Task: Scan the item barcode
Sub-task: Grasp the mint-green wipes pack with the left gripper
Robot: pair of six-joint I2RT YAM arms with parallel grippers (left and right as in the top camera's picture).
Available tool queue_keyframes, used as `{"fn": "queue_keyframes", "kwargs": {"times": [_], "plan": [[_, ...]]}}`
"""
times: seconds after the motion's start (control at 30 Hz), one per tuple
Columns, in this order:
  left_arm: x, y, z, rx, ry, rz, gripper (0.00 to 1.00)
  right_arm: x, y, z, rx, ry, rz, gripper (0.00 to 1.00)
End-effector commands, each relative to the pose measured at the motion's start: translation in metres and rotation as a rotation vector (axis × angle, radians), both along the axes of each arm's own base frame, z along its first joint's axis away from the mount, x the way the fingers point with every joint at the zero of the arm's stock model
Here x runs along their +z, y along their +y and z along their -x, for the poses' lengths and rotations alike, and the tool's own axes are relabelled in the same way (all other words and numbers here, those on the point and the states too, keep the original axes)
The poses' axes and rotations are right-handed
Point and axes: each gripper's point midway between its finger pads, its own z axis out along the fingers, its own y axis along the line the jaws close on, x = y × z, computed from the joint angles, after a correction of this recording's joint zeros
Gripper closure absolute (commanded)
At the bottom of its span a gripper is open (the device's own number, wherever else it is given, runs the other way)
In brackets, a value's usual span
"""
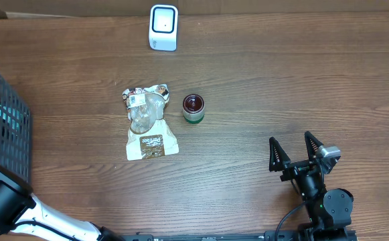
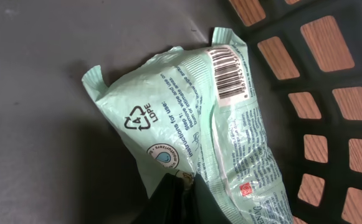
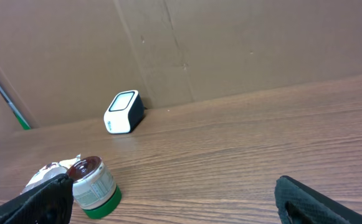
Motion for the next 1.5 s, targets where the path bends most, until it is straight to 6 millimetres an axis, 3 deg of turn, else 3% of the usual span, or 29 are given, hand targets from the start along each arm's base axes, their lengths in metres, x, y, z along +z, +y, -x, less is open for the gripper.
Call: {"fn": "queue_keyframes", "kwargs": {"times": [0.0, 0.17, 0.43, 0.63, 0.77, 0.8, 0.83, 1.03, 1.2, 1.47], "plan": [[-0.027, 0.000, 0.027, 0.038, 0.135, 0.012, 0.96, -0.002, -0.001, 0.000, -0.007, -0.006, 0.004, 0.00], [0.014, 0.011, 0.035, 0.116, 0.086, -0.019, 0.96, -0.002, -0.001, 0.000, -0.006, -0.006, 0.004, 0.00], [0.139, 0.024, 0.063, 0.276, -0.084, -0.176, 0.96, -0.002, -0.001, 0.000, -0.006, -0.006, 0.004, 0.00], [0.234, 0.004, 0.084, 0.316, -0.214, -0.341, 0.96, -0.002, -0.001, 0.000, -0.007, -0.006, 0.004, 0.00], [0.267, -0.006, 0.094, 0.335, -0.248, -0.419, 0.96, -0.002, -0.001, 0.000, -0.006, -0.006, 0.004, 0.00], [0.266, -0.006, 0.096, 0.343, -0.237, -0.422, 0.92, -0.002, -0.001, 0.000, -0.006, -0.006, 0.004, 0.00], [0.258, -0.007, 0.099, 0.343, -0.211, -0.404, 0.79, -0.002, -0.001, 0.000, -0.006, -0.006, 0.004, 0.00], [0.205, -0.004, 0.101, 0.277, -0.048, -0.329, 0.50, -0.002, -0.001, 0.000, -0.007, -0.006, 0.004, 0.00], [0.144, 0.000, 0.103, 0.257, 0.085, -0.195, 0.45, -0.002, -0.001, 0.000, -0.006, -0.006, 0.004, 0.00], [0.071, 0.005, 0.104, 0.248, 0.209, -0.048, 0.33, -0.002, -0.001, 0.000, -0.006, -0.006, 0.004, 0.00]]}}
